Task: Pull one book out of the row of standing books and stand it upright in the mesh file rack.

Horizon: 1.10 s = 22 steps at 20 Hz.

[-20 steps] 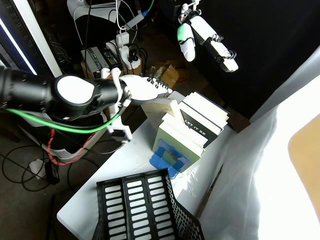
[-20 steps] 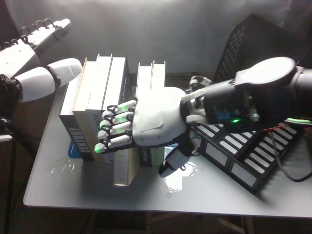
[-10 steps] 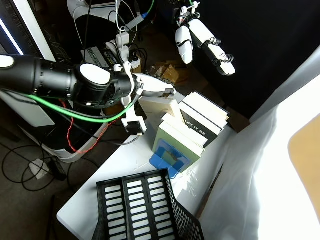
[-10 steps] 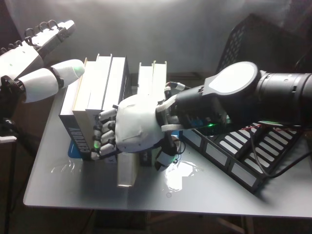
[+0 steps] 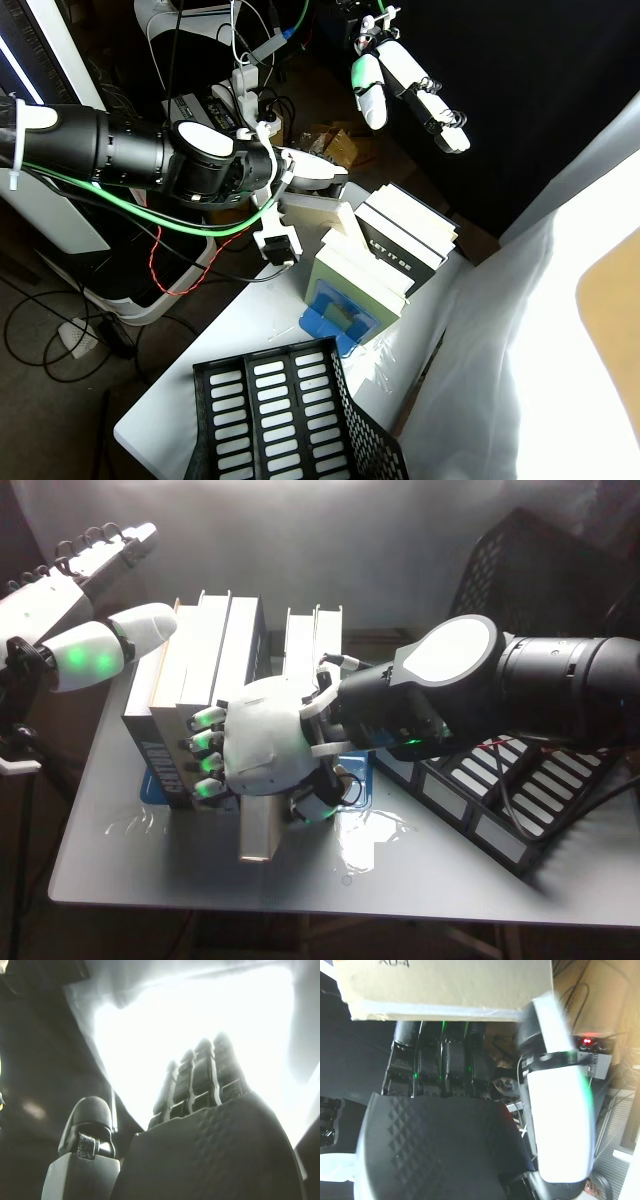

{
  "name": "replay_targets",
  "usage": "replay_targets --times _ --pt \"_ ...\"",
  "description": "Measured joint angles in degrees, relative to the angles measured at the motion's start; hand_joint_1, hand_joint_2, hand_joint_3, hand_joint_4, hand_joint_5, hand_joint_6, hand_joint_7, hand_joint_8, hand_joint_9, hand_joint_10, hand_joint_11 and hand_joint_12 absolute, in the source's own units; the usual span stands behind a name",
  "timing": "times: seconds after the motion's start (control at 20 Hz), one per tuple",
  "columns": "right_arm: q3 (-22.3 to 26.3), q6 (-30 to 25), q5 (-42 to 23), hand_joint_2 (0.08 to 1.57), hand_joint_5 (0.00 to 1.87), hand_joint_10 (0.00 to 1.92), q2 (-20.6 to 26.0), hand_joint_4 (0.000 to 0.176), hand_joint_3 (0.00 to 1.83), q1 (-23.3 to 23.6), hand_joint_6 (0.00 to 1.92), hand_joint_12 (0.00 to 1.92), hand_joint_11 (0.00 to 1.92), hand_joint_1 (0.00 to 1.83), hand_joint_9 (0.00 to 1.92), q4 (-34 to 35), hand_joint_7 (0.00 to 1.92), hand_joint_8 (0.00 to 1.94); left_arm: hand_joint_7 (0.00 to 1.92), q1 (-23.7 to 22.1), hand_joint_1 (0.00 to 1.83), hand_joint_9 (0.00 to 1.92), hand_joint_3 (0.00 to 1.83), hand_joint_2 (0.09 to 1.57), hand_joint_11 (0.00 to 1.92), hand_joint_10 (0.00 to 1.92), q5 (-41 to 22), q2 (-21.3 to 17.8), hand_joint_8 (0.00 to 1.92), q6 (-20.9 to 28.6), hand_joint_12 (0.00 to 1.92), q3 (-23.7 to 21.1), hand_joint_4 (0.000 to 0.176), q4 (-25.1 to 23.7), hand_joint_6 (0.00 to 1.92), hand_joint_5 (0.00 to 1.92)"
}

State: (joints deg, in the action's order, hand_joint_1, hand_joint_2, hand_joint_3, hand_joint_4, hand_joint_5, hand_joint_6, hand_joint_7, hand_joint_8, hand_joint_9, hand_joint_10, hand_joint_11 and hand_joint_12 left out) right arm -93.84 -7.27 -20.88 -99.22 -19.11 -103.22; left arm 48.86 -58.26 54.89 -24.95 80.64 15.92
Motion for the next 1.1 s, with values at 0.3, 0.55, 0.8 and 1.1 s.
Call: replay_targets --times 0.3,0.55,0.8,1.1 --pt "-2.4 -1.99 2.23 1.14 0.31 0.68 -1.6 0.015 0.0 -0.26 0.25 1.28 0.0 0.98 0.08 -4.35 0.37 0.02 0.0 -0.63 0.02 0.0 0.0 1.35 0.0 0.0 -0.22 0.17 0.0 0.81 0.0 0.07 0.0 -0.85 0.01 0.06" --pt "-4.26 -4.72 2.64 1.16 0.87 1.92 -4.11 0.084 0.05 -1.36 1.22 1.92 1.41 1.0 1.44 -9.75 1.4 1.93 0.0 -1.51 0.0 0.0 0.0 1.35 0.0 0.0 -0.74 0.59 0.0 1.44 0.0 0.04 0.016 -2.12 0.02 0.07" --pt "-4.7 -6.03 1.27 0.66 0.95 1.92 -4.59 0.0 1.1 -1.53 1.49 1.92 1.39 1.09 1.47 -11.65 1.45 1.94 0.0 -1.49 0.0 0.0 0.0 1.32 0.0 0.0 -1.44 0.59 0.0 1.53 0.0 0.04 0.029 -1.75 0.02 0.08" --pt "-4.74 -6.08 1.66 0.85 1.26 1.92 -4.59 0.0 1.07 -1.51 1.88 1.92 1.39 1.13 1.48 -11.43 1.5 1.94 0.0 -1.49 0.0 0.0 0.0 1.32 0.0 0.0 -1.92 0.59 0.0 1.55 0.0 0.04 0.03 -1.79 0.01 0.07"
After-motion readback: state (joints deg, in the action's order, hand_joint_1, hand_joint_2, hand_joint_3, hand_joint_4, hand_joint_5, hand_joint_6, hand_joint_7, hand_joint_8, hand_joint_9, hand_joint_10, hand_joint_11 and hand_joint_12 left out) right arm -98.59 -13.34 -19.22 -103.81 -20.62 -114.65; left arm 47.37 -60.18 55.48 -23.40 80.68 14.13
